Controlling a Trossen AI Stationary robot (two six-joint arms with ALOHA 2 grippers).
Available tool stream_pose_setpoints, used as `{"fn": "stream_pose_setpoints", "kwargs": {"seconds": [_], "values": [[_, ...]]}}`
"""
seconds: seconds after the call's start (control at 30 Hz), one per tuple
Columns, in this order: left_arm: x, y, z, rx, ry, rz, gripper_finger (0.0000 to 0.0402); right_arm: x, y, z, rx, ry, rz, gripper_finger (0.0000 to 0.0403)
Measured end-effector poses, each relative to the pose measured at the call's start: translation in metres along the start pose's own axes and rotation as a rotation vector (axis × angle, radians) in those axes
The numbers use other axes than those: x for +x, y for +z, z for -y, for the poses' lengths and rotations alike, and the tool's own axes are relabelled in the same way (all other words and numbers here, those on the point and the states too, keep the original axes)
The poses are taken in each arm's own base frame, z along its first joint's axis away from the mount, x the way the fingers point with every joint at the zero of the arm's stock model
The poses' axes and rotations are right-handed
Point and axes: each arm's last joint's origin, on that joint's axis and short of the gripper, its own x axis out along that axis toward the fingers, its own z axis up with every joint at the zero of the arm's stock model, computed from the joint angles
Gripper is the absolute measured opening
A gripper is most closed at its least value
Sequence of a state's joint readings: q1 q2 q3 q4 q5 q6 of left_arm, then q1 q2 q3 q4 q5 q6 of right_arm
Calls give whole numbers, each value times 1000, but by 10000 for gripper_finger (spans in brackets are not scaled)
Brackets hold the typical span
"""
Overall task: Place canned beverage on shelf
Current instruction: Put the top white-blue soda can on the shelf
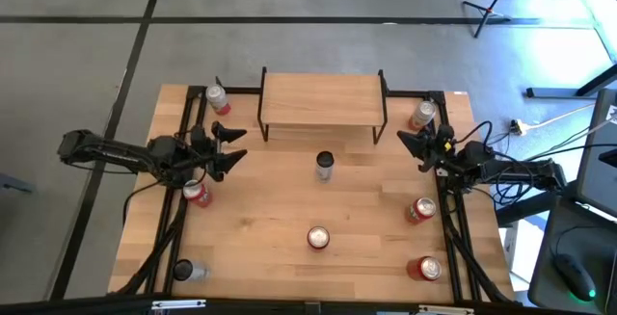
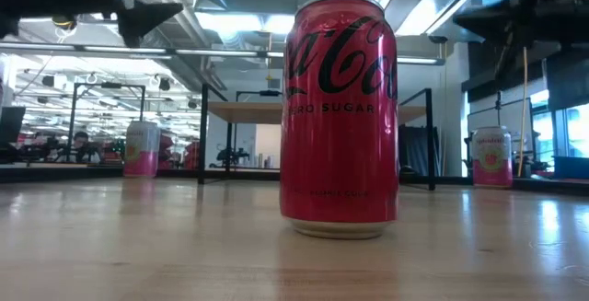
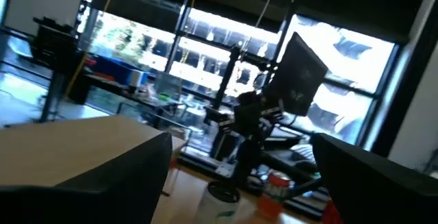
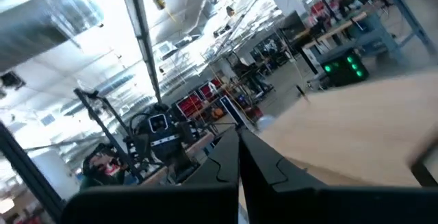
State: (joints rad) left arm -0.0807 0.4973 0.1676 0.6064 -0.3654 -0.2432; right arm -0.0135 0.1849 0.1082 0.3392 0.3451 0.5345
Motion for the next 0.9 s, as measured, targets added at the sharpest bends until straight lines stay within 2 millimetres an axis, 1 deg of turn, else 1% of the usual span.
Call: {"fn": "stream_pose_setpoints", "kwargs": {"seconds": [0.1,0.17,0.27,0.4,0.53,0.6,0.67,0.8,0.9], "values": [[13,6,6,38,25,-56,348,13,7,-10,-70,-20,-60,3],[21,5,9,52,33,-92,348,25,14,-20,-109,-16,-84,3],[30,2,12,62,41,-126,348,45,18,-32,-162,-3,-150,3],[33,-3,12,67,47,-153,348,73,19,-45,-209,-2,-218,3],[33,-3,12,-42,54,-150,348,99,14,-53,-248,-20,-271,10],[33,-3,12,-60,55,-149,348,109,8,-54,-291,-9,-317,30],[33,-1,12,-61,53,-143,348,118,3,-57,-309,7,-347,62],[33,-1,13,-96,53,-136,348,132,-6,-58,-317,17,-406,146],[33,1,13,-126,43,-115,348,140,-14,-57,-342,-20,-494,214]]}}
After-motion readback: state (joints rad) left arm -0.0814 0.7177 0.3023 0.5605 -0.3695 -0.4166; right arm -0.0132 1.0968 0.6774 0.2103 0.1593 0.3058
